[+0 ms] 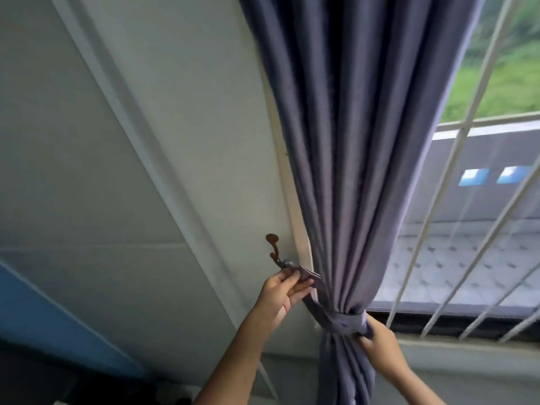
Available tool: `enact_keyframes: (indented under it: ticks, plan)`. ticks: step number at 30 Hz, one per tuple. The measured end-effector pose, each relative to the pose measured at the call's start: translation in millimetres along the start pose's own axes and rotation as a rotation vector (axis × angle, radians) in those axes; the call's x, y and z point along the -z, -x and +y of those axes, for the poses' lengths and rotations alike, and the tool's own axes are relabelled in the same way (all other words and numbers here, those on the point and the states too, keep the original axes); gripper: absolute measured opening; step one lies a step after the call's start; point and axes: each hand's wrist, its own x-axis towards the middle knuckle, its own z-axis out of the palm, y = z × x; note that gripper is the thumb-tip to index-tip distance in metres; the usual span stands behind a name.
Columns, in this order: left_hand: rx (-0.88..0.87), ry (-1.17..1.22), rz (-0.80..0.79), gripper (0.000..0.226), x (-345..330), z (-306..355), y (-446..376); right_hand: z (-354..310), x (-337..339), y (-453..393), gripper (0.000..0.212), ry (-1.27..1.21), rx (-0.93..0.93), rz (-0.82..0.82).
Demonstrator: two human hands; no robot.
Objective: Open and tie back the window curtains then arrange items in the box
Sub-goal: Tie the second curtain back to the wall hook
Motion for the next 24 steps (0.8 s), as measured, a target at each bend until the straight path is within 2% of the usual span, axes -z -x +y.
enact_keyframes:
  ticks: [4,6,10,16,20,24]
  plan:
    - [-0.099,-0.21,0.091,0.019,11.1,2.2,-9.9,-5.7,-14.2,-2.1,0.015,-0.005,-0.047,0.033]
    - [-0.216,-0.299,0.187,0.021,11.4,2.8,-13.7,-7.6,-20.4,-3.0,0.011,-0.009,-0.061,0.032]
    - [-0.445,-0.499,0.348,0.026,12.9,7.7,-20.2,-19.4,-25.8,-5.2,0.016,-0.013,-0.061,0.034]
    - [-0.476,-0.501,0.569,0.037,12.2,1.8,-21.8,-30.1,-25.6,-6.8,0.022,0.025,-0.075,0.027]
    - [-0.556,-0.497,0.612,0.024,16.9,1.7,-22.7,-33.7,-27.2,-8.9,0.019,0.06,-0.095,0.02]
    - [-0.76,-0.574,0.512,0.019,16.4,4.6,-14.6,-35.2,-29.0,-8.6,0.005,0.041,-0.113,0.036]
